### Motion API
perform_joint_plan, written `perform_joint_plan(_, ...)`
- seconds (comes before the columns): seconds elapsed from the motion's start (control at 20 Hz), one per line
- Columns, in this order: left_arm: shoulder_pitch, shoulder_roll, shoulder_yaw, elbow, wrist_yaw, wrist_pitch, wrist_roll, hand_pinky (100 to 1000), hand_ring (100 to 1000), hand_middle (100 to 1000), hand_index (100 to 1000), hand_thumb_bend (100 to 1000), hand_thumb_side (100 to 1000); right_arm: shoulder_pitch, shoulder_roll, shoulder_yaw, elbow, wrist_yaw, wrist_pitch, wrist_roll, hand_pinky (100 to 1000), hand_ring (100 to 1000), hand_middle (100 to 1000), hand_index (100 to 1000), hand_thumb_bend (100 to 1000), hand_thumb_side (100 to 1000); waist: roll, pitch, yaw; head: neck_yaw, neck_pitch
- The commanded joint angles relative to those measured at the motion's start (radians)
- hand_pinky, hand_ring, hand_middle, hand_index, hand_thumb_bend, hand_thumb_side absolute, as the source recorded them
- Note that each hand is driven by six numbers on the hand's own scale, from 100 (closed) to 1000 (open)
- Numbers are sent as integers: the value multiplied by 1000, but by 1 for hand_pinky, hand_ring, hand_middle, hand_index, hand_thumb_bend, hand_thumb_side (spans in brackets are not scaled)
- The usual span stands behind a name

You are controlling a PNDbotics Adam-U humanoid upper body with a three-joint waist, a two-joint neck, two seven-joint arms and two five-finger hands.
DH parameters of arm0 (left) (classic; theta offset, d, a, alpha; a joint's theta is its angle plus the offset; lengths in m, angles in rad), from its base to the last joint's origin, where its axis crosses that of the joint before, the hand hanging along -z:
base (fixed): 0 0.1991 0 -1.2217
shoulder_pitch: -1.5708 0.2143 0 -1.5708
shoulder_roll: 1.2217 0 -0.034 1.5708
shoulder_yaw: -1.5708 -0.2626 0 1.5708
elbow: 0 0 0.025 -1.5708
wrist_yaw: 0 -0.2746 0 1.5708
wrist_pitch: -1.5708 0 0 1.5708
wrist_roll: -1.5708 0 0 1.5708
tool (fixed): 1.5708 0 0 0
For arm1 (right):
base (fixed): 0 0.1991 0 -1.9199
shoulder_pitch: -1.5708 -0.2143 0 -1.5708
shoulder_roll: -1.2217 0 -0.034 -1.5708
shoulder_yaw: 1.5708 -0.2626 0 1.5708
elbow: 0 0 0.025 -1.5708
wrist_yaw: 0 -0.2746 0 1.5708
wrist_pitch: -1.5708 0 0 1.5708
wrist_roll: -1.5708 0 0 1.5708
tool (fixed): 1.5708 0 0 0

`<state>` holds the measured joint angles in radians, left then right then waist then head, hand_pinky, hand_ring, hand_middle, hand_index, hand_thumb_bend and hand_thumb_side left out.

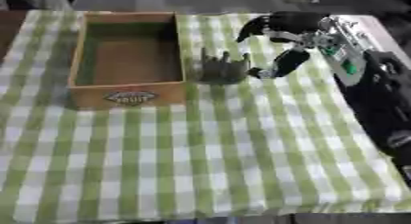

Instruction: Pick up objects on the table and place them in the box.

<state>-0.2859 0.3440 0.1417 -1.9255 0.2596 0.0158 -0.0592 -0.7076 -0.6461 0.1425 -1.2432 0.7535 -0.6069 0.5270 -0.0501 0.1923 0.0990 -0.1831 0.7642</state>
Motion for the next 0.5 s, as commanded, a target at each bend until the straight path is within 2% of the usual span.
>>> perform_joint_plan(0.05,-7,22,11,-21,1,-1,-1,546,636,541,580,104,646,-20,-23,-16,5,8,-6,0,767,859,863,904,319,486,5,-13,1,-1,6)
perform_joint_plan(0.5,-7,22,10,-19,1,-1,-3,546,636,541,579,103,646,-47,-2,-22,69,58,7,-44,768,863,867,911,333,485,8,-13,4,-12,6)
